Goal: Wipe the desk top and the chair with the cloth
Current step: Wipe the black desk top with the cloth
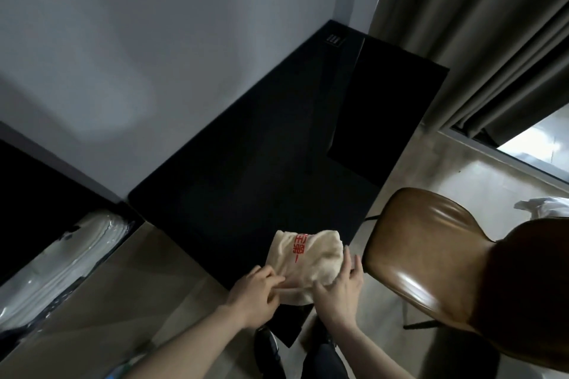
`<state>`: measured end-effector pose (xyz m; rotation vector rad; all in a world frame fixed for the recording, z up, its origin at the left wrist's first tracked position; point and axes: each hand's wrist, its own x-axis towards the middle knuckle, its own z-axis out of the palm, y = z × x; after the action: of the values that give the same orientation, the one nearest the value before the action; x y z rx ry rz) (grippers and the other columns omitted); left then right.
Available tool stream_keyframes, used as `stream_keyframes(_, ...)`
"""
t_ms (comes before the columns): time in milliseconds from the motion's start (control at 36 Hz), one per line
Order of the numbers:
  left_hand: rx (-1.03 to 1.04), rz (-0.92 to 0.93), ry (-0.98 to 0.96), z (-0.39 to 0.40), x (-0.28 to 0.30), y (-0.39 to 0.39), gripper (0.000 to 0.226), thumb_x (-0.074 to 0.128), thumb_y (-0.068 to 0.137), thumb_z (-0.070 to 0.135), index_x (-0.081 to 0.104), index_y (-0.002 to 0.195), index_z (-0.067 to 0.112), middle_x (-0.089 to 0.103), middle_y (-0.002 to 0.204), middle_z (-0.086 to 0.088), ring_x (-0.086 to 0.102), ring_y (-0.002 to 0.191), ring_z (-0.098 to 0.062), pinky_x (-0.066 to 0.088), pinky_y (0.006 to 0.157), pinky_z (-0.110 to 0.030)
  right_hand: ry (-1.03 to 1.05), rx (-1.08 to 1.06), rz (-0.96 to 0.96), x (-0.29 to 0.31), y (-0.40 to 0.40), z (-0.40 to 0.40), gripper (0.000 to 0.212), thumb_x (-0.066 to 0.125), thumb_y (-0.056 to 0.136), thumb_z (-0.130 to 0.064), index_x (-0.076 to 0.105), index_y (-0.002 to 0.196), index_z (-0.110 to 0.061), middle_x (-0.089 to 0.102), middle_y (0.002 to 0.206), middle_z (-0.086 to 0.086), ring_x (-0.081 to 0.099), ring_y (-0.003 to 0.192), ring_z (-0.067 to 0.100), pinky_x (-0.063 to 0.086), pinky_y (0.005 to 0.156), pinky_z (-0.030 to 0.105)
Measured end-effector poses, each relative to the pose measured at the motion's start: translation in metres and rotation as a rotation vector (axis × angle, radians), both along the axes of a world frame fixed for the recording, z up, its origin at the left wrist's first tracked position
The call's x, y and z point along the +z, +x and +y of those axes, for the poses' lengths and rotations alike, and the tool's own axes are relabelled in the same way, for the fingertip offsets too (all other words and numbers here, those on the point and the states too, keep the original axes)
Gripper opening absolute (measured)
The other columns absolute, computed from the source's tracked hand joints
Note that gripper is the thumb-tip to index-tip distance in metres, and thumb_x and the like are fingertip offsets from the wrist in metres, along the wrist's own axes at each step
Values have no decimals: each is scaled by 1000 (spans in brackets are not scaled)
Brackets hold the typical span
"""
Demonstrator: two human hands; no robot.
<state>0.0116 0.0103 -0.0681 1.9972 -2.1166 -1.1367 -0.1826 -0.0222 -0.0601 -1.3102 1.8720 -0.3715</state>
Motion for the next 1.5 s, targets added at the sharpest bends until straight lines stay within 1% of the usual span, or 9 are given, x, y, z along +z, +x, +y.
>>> stream_keyframes(83,58,12,-47,4,3,12,35,50,94,23,65,124,32,54,118,22,45,107,0,44,90,-23,-33,153,106,3,21,-1,104,67,89,-40,-7,162,-32,-17,168,4,-10,155,33,11,127,51)
stream_keyframes(167,166,-55,-120,2,7,28,32,52,91,13,69,114,28,55,116,20,48,108,-3,44,90,-20,112,159,110,6,50,-7,109,58,91,-64,-22,158,-33,-34,163,9,-16,152,47,4,123,65)
stream_keyframes(333,244,-133,-38,-22,22,54,33,57,96,19,62,127,28,46,129,19,46,121,-7,47,99,-24,302,167,163,-9,68,-18,129,61,82,-76,-33,154,-25,-50,152,15,-25,146,57,-1,117,72)
stream_keyframes(500,235,-209,134,-61,30,51,56,60,96,28,42,150,27,24,155,10,34,140,-14,46,107,-30,401,167,143,-17,58,-48,122,52,86,-77,-39,151,-29,-62,142,7,-34,142,55,1,116,76)
stream_keyframes(694,226,-217,202,-121,25,30,68,62,96,30,30,156,28,8,165,7,24,148,-19,41,113,-35,405,156,143,-21,35,-107,121,52,85,-78,-41,149,-34,-64,140,4,-31,145,53,11,116,73)
stream_keyframes(861,256,-230,251,-188,11,13,79,64,96,36,18,160,32,-5,168,6,12,154,-20,37,118,-39,361,166,168,-37,5,-172,124,54,78,-82,-37,149,-38,-62,142,1,-20,147,54,28,112,71)
stream_keyframes(972,281,-232,318,-233,5,-1,92,66,95,40,4,162,36,-17,168,5,-3,156,-25,30,122,-46,341,172,157,-37,-16,-224,121,55,80,-79,-33,152,-38,-58,147,2,-19,147,52,26,113,68)
stream_keyframes(1222,296,-240,447,-300,-12,-34,109,75,89,37,-9,159,42,-30,165,4,-14,153,-41,25,122,-59,326,179,200,-39,-59,-346,122,57,79,-80,-32,152,-37,-53,149,2,-21,147,53,25,113,72)
stream_keyframes(1500,282,-162,515,-275,8,-31,103,74,91,27,-1,161,39,-26,166,7,-10,156,-31,23,124,-46,309,210,220,-31,-70,-367,121,53,80,-82,-32,151,-36,-52,151,3,-25,147,53,20,113,75)
